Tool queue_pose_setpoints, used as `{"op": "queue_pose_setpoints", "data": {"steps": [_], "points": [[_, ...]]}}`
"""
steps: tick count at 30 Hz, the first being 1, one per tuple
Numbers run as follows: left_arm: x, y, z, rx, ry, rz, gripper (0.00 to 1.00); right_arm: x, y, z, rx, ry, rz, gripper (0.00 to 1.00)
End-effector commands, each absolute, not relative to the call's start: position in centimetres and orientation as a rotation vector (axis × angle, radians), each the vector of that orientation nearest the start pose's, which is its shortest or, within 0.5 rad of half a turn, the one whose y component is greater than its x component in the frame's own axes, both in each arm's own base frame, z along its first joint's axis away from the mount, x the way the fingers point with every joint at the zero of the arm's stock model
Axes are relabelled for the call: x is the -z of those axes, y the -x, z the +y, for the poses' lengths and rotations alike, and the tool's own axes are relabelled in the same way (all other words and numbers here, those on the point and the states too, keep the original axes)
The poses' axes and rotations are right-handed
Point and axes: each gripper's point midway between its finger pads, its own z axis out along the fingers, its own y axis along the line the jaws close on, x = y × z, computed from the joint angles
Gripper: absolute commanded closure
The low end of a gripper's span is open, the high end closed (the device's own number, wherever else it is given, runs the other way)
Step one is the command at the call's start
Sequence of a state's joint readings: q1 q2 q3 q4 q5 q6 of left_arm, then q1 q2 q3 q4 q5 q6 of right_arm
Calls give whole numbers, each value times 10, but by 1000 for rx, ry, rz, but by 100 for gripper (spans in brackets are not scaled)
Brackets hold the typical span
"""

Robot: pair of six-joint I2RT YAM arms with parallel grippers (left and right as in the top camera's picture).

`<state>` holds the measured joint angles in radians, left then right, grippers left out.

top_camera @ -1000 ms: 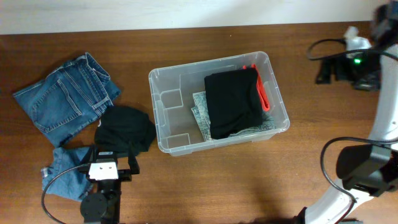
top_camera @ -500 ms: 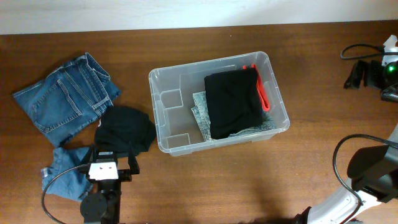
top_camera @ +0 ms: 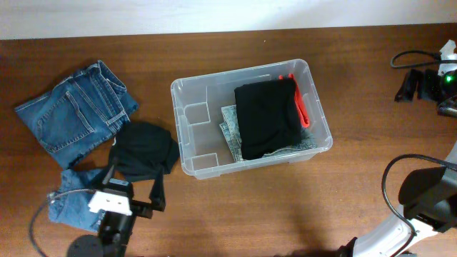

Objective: Pack container

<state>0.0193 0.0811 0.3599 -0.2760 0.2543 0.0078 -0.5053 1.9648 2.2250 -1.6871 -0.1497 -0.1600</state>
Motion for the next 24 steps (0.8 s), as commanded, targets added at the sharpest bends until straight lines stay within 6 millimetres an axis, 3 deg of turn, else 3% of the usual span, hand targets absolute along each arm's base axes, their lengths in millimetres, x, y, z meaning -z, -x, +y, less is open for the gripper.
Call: {"op": "queue_pose_setpoints", "data": {"steps": [1, 4, 9, 13, 20, 22, 23, 24], "points": [[-313, -207, -46, 247, -192, 1683, 0, -240, -342, -161, -124, -489, 2907, 2], [-329, -212, -50, 300, -185, 1883, 1, -240, -342, -161, -124, -489, 2907, 2], [-329, -214, -77, 553, -217, 2227, 1, -240, -342, -161, -124, -489, 2907, 2], [-313, -220, -90, 744, -174, 2483, 0, -240, -342, -161, -124, -489, 2907, 2], [-269, -248, -99, 912, -91, 2704, 2, -240, -342, -161, -124, -489, 2907, 2], [-257, -249, -99, 933, -60, 2771, 30, -240, -342, -161, -124, -489, 2907, 2], [-251, -249, -99, 929, -48, 2805, 38, -240, -342, -161, -124, -489, 2907, 1], [-240, -247, -94, 862, -39, 2871, 57, -240, -342, -161, -124, -489, 2907, 2]]}}
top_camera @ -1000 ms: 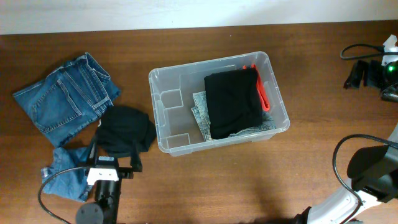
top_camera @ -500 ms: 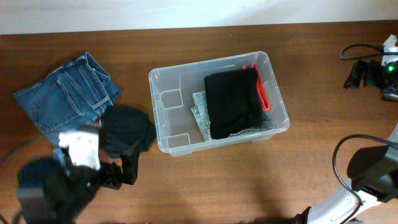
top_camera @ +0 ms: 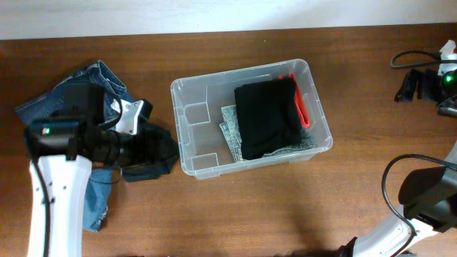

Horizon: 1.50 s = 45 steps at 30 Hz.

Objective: Pack container

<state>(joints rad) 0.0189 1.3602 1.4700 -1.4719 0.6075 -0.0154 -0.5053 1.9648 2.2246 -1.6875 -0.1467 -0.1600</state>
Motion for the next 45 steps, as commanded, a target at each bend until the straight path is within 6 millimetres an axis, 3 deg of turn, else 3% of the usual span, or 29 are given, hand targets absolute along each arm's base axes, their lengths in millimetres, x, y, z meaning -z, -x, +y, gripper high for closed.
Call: {"op": "queue_pose_setpoints", "data": {"steps": [1, 4, 7, 12, 19, 25, 29, 32, 36, 45], "points": [[-234, -246, -90, 802, -44, 2908, 72, -240, -342, -161, -124, -489, 2907, 2], [-221, -237, -81, 617, 0, 3004, 99, -240, -342, -161, -124, -489, 2907, 2], [-218, -230, -85, 510, -13, 3040, 99, -240, -342, -161, -124, -489, 2907, 2], [-216, -220, -115, 497, -144, 3049, 99, -240, -342, -161, -124, -489, 2907, 2], [-204, -202, -141, 441, -179, 3103, 99, -240, -342, -161, -124, -489, 2907, 2], [-178, -194, -174, 464, -268, 3090, 99, -240, -342, -161, -124, -489, 2907, 2], [-160, -196, -176, 455, -262, 3087, 99, -240, -342, -161, -124, -489, 2907, 2], [-148, -202, -166, 353, -197, 3084, 99, -240, -342, -161, -124, -489, 2907, 2], [-143, -212, -158, 262, -180, 3047, 99, -240, -342, -161, -124, -489, 2907, 2], [-137, -218, -161, 263, -180, 3037, 99, -240, -342, -161, -124, -489, 2907, 2]]}}
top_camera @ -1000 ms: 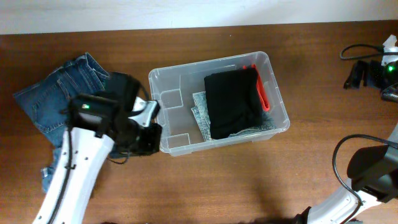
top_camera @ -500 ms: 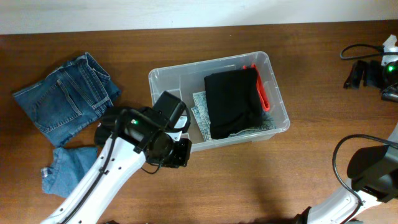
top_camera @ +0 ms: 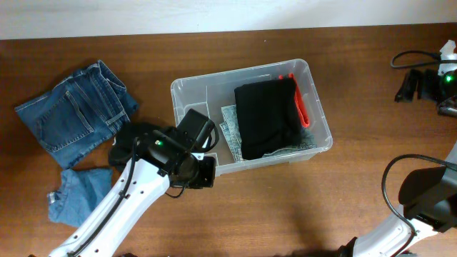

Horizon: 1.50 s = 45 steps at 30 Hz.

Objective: Pack container

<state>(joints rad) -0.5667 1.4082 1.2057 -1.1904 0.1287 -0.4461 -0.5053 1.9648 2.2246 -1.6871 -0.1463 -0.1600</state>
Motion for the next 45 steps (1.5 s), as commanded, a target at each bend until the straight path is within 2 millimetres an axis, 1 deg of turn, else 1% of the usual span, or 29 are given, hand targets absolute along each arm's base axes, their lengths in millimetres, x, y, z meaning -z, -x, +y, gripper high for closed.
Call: {"op": "queue_pose_setpoints", "data": {"steps": [1, 12, 16, 29, 32, 34, 36, 39, 42, 43, 45], "points": [[-135, -219, -162, 260, -180, 3041, 99, -240, -342, -161, -124, -489, 2907, 2], [-106, -219, -162, 177, -176, 3152, 99, -240, -342, -161, -124, -489, 2907, 2], [-97, -225, -165, 172, -176, 3156, 99, -240, -342, -161, -124, -489, 2907, 2], [-97, -246, -169, 160, -174, 3067, 99, -240, -342, -161, -124, -489, 2907, 2], [-100, -250, -171, 168, -173, 3050, 99, -240, -342, -161, -124, -489, 2907, 2], [-106, -250, -171, 167, -174, 3051, 99, -240, -342, -161, -124, -489, 2907, 2], [-117, -250, -171, 169, -178, 3047, 99, -240, -342, -161, -124, -489, 2907, 2], [-144, -255, -170, 175, -169, 3005, 99, -240, -342, -161, -124, -489, 2907, 2], [-175, -261, -164, 180, -143, 2956, 99, -240, -342, -161, -124, -489, 2907, 2], [-185, -263, -160, 170, -127, 2941, 99, -240, -342, -161, -124, -489, 2907, 2], [-202, -267, -144, 119, -82, 2908, 99, -240, -342, -161, -124, -489, 2907, 1]]}}
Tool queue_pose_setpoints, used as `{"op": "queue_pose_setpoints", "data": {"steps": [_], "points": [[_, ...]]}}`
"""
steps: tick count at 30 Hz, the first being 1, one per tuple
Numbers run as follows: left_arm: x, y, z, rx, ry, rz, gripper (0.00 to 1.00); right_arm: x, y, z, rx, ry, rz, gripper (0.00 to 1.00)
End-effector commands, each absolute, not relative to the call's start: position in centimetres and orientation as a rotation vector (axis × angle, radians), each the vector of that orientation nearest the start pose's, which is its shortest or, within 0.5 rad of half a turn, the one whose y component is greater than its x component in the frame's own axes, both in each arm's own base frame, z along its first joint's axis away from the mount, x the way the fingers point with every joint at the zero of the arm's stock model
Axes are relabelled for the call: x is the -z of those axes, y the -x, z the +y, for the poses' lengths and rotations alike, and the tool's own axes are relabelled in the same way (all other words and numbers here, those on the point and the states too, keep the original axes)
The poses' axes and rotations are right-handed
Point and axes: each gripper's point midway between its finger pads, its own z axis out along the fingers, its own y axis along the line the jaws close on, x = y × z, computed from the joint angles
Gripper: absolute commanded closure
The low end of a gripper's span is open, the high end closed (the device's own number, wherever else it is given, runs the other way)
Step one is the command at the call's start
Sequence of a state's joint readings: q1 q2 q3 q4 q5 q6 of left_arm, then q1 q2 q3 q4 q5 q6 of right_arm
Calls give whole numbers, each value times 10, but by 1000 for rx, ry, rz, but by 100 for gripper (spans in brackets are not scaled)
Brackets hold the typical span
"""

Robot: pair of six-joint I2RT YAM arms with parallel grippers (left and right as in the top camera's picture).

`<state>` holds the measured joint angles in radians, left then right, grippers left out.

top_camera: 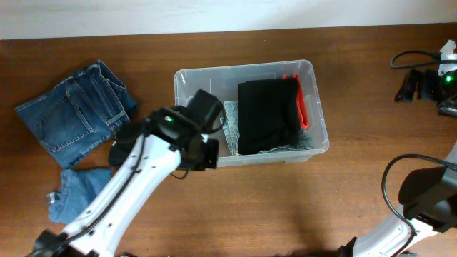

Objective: Pack container

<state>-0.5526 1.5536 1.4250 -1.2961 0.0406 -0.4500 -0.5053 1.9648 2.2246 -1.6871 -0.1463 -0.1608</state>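
Observation:
The clear plastic container (pixel 315 107) sits at mid-table, holding a folded black garment (pixel 268 118) over a red one (pixel 303 107) and a grey patterned cloth (pixel 230 123). My left arm reaches from the bottom left, and its left gripper (pixel 202 146) is at the container's left end, over the front-left corner; its fingers are hidden under the wrist. A loose black garment (pixel 123 140) lies left of the box, partly under the arm. My right gripper (pixel 410 86) rests at the far right edge, away from everything.
Folded blue jeans (pixel 71 114) lie at the left of the wooden table (pixel 285 207). A smaller blue denim piece (pixel 75 193) lies near the front left. Black cables run along the right edge.
My left gripper moved from the container's front-left corner up to its left end. The container has shifted a little to the right and now sits squarer to the table.
My left arm was first low at the front left, near the black garment. Then it hung over the jeans and that garment. Later it stood at the container's front-left corner, and now at its left end. The black garment stays on the table.

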Motion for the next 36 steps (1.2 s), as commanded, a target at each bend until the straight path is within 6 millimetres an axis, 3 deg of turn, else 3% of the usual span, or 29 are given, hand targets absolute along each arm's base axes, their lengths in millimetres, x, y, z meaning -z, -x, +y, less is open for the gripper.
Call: {"op": "queue_pose_setpoints", "data": {"steps": [1, 3, 8, 10, 12, 14, 27, 30, 36], "points": [[-209, -269, -134, 83, -53, 2893, 99, -240, -342, -161, -124, -489, 2907, 2], [-221, -273, -109, -6, 23, 2860, 99, -240, -342, -161, -124, -489, 2907, 2], [-224, -278, -54, -114, 255, 2857, 78, -240, -342, -161, -124, -489, 2907, 2], [-221, -279, -35, -133, 347, 2861, 56, -240, -342, -161, -124, -489, 2907, 2], [-219, -282, -19, -143, 434, 2852, 18, -240, -342, -161, -124, -489, 2907, 2], [-218, -285, -8, -148, 492, 2836, 1, -240, -342, -161, -124, -489, 2907, 2], [-195, -324, -7, -83, 280, 2865, 1, -240, -342, -161, -124, -489, 2907, 2], [-182, -330, -2, -92, 265, 2898, 1, -240, -342, -161, -124, -489, 2907, 2], [-131, -337, 8, -133, 268, 3063, 1, -240, -342, -161, -123, -489, 2907, 2]]}}
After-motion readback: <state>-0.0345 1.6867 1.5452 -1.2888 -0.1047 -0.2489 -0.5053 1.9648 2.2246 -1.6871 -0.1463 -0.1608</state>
